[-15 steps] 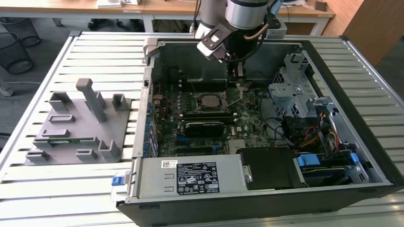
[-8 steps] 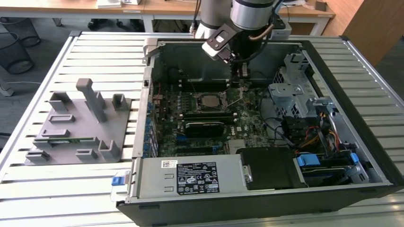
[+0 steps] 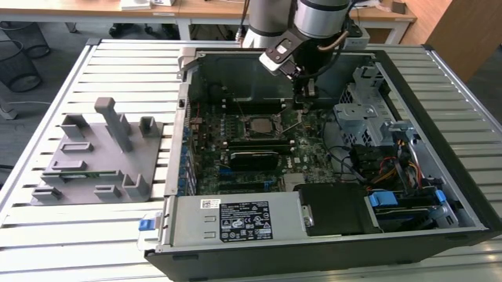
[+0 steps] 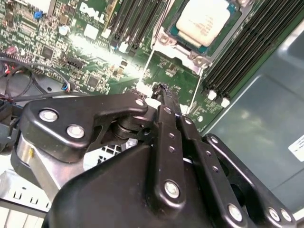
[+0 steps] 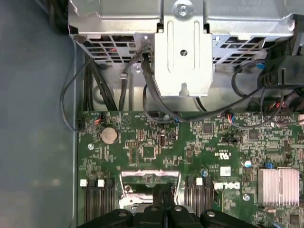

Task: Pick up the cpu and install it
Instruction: 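Close the cpu cover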

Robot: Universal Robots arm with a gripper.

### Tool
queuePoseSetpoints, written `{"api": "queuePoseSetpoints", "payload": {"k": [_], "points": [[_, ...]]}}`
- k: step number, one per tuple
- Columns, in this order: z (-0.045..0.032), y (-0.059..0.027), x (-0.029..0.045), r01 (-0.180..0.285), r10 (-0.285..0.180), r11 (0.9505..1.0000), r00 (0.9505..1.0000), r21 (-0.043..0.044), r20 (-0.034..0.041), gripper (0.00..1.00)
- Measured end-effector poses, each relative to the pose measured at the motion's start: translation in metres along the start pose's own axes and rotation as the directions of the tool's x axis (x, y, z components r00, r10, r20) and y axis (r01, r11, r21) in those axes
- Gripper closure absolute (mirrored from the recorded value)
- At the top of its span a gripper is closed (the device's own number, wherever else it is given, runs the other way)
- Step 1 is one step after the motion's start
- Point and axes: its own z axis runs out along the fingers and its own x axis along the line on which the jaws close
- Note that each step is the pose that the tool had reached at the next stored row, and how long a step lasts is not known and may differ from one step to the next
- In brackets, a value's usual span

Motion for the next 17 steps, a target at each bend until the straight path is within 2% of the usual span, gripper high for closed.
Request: {"api": "queuePoseSetpoints", "payload": {"k": [7, 12, 17], "points": [[0.0037, 0.0094, 0.0013, 0.009, -0.009, 1.0000, 1.0000, 0.0007, 0.0002, 0.89], [0.0070, 0.0129, 0.0080, 0.011, -0.011, 0.9999, 0.9999, 0.0014, 0.0000, 0.89], [0.0117, 0.0210, 0.0124, 0.011, -0.011, 0.9999, 0.9999, 0.0092, -0.0001, 0.89]]}}
